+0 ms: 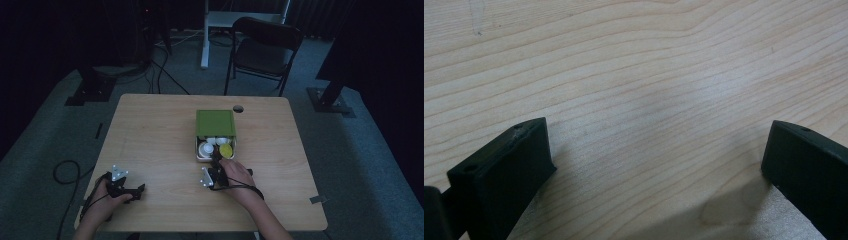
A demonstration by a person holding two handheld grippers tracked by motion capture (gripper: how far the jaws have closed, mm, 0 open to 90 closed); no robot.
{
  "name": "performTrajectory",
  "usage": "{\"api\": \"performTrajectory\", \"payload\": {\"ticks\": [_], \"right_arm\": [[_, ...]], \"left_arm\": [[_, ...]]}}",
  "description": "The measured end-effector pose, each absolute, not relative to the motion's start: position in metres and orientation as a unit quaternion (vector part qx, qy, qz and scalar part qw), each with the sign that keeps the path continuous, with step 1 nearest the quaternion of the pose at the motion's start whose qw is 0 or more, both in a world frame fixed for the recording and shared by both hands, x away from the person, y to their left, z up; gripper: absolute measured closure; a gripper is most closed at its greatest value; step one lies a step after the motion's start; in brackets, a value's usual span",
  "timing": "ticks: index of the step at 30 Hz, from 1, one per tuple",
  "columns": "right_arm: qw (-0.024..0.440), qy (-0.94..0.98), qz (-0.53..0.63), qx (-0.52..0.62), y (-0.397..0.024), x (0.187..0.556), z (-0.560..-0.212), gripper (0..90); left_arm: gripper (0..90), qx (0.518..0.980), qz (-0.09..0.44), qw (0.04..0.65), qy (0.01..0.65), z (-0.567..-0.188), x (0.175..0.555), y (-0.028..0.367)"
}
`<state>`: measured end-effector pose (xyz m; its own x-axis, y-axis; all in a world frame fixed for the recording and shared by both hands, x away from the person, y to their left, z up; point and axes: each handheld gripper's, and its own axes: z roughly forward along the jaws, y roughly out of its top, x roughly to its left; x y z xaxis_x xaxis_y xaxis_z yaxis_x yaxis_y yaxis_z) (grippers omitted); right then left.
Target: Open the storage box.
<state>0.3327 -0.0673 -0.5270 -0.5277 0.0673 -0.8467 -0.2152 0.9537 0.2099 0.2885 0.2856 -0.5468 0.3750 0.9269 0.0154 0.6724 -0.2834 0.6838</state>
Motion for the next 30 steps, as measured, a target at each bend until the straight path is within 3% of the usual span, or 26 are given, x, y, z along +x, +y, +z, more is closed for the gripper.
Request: {"api": "performTrajectory", "payload": {"ticks": [30], "right_arm": [[0.467,0.872,0.133,-0.061,-0.068,0.297,-0.530,73.4]], "left_arm": [[0.0,0.773,0.211,0.301,0.518,-0.547,0.288,0.286]]}}
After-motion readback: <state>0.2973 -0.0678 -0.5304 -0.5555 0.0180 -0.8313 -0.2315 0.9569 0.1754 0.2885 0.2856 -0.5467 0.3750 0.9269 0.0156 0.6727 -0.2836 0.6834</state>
